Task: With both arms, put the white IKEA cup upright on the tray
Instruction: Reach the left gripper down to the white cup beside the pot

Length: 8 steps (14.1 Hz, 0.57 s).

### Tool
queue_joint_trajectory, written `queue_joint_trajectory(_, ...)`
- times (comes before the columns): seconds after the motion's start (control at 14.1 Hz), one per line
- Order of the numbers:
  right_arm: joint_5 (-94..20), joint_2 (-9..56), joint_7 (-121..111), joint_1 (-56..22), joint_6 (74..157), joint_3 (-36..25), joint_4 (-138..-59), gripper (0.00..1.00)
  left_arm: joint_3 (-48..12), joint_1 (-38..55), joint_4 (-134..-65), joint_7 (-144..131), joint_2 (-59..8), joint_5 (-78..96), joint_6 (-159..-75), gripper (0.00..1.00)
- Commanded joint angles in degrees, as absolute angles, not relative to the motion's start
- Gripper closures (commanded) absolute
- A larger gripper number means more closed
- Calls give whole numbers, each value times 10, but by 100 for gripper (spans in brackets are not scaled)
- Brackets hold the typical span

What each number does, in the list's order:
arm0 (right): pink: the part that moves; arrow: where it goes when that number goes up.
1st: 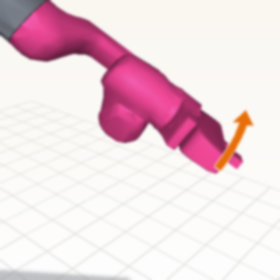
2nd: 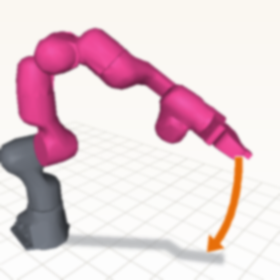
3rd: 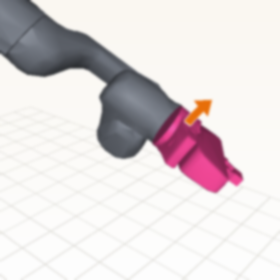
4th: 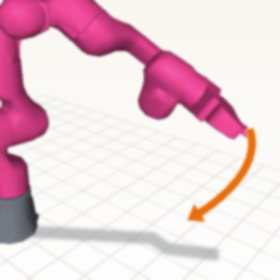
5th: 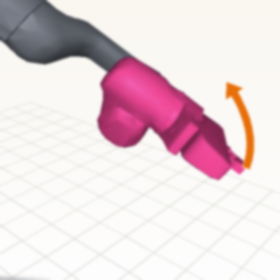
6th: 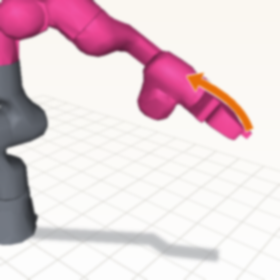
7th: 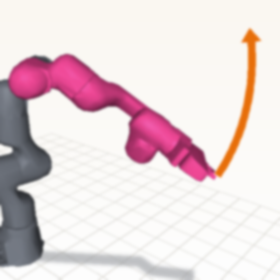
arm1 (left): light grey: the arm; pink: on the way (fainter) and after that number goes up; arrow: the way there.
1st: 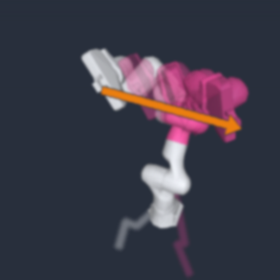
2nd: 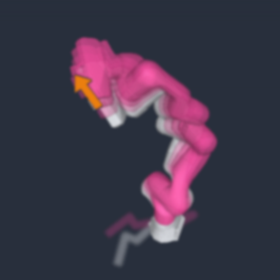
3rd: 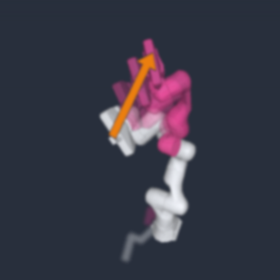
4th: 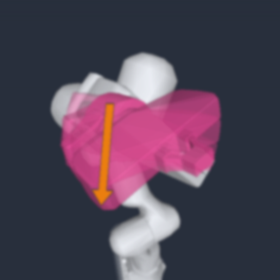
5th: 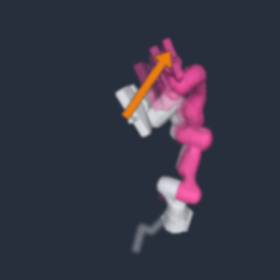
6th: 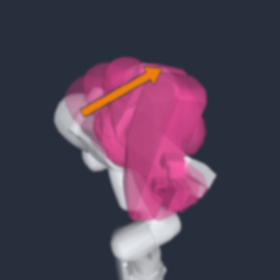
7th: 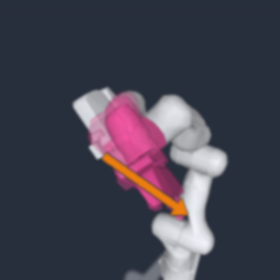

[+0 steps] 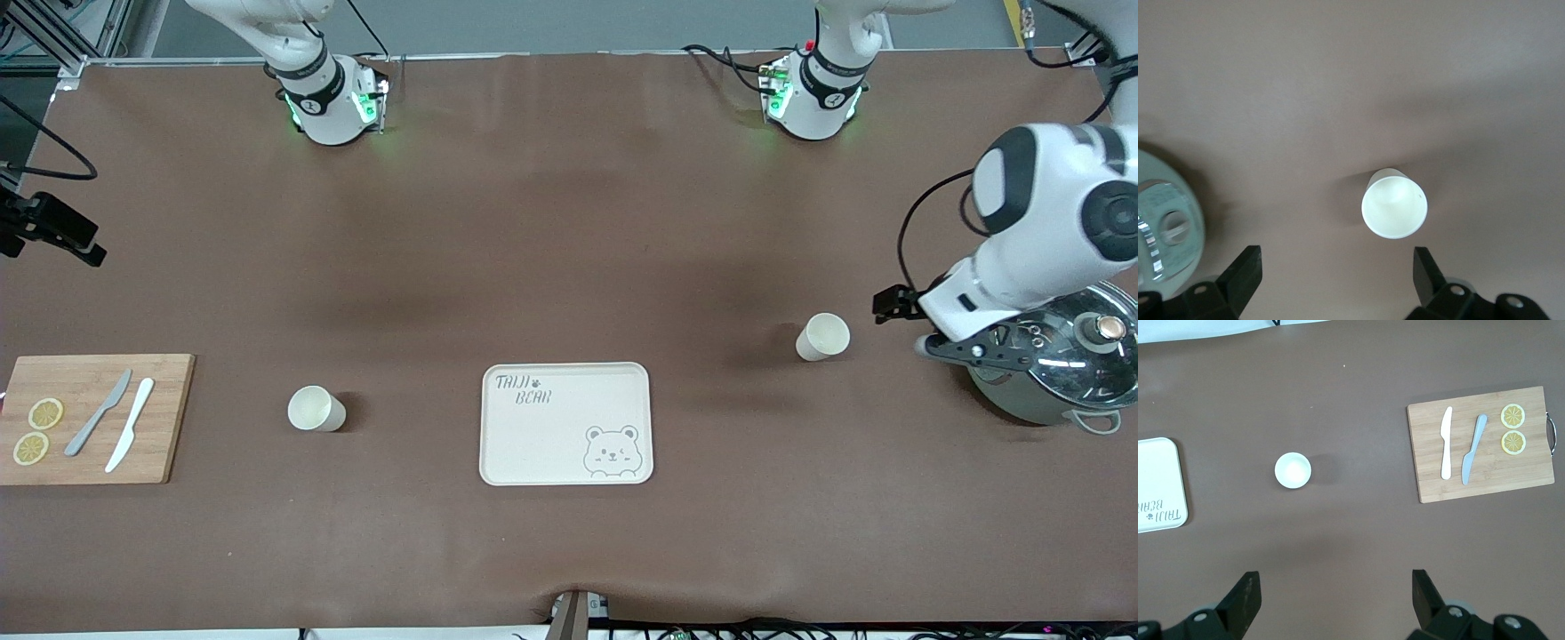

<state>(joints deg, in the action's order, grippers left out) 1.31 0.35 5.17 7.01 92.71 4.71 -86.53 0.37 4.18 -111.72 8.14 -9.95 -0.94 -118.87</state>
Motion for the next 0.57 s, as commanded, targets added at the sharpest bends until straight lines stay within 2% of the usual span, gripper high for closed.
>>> queue_joint_trajectory(0.0,14,4,49,80,928,55,-858,0,3,43,-1164,95,-115,-1,-1263,0)
queue_joint_trajectory(0.49,16,15,48,83,937,55,-855,0,3,44,-1273,92,-153,-4,-1457,0)
